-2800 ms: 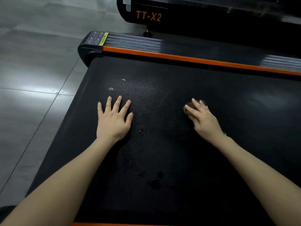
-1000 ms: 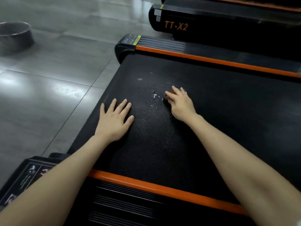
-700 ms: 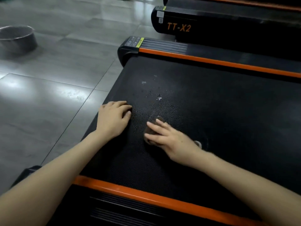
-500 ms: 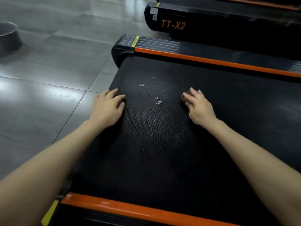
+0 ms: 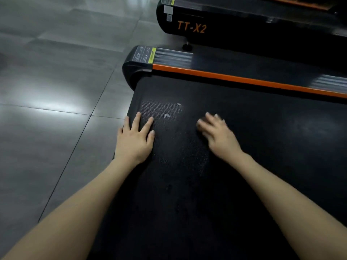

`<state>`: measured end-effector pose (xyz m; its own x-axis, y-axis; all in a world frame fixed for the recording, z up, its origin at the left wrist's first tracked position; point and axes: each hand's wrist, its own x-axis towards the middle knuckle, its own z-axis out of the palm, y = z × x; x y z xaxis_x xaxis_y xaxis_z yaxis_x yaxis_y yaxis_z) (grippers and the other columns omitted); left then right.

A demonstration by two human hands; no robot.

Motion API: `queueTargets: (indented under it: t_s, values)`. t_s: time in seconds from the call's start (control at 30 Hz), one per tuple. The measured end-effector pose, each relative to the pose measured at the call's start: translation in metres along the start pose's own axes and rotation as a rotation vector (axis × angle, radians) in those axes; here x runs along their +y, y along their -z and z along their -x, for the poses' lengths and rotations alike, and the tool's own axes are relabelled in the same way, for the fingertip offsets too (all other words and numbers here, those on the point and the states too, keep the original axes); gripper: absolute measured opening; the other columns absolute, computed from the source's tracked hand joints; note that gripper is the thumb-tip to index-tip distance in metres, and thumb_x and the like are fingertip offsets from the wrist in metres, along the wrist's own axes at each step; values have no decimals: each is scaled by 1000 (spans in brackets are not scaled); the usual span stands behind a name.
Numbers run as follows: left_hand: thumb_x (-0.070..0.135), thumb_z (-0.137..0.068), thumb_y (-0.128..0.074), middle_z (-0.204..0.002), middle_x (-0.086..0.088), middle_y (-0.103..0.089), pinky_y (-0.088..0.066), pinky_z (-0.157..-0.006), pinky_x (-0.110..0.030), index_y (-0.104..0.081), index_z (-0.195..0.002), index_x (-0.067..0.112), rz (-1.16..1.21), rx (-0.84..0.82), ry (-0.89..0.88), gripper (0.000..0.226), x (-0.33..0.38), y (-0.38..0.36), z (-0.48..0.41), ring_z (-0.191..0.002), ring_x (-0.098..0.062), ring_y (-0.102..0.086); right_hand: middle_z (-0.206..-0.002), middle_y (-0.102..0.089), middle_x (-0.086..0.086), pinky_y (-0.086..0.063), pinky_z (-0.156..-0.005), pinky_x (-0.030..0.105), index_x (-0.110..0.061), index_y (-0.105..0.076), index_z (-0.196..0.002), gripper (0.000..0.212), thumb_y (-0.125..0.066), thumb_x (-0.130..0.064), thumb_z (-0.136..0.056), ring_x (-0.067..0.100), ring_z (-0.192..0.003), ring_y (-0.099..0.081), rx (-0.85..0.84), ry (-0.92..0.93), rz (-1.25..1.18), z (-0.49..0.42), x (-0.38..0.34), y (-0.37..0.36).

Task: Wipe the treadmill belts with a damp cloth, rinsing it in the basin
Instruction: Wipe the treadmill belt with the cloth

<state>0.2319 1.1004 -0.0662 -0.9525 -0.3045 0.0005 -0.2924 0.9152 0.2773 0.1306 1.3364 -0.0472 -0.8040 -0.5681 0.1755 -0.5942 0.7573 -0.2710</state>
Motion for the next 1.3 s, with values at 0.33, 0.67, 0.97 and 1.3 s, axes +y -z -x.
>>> queueTargets:
  t_s: [0.33,0.67,0.97,1.3]
  values:
    - [60,-81,-3,-159,-2,-16,-31,-105,-53,-25,-148,36,22,-3,13,75,-1,3,0,-145,-32,-9,-144,-43,11,-29,-104,49,-18,-59,-126,40,-47,-17,-89,42,-132,-37,-135,426,-68,10,-53,-23]
    - [60,-80,-1,-159,0,-12,-33,-106,-51,-19,-151,29,2,-12,31,79,-1,0,-3,-146,-31,-7,-153,-28,8,-17,-115,42,-20,-49,-136,39,-46,-19,-97,41,-140,-19,28,-34,-74,-101,-52,-41]
    - [60,-82,-2,-160,2,-9,-29,-108,-47,-16,-151,29,11,3,8,77,-4,-2,-2,-146,-29,-2,-155,-23,4,-19,-115,40,-25,-46,-138,41,-43,-18,-98,34,-142,-16,10,-233,-31,-140,22,-23]
    - [59,-83,-3,-160,0,-9,-31,-109,-49,-17,-151,27,-10,-19,5,76,-4,-2,-3,-146,-31,-3,-156,-22,-2,-17,-116,40,-28,-43,-140,43,-42,-18,-98,28,-143,-14,-131,209,-51,-165,-87,-59]
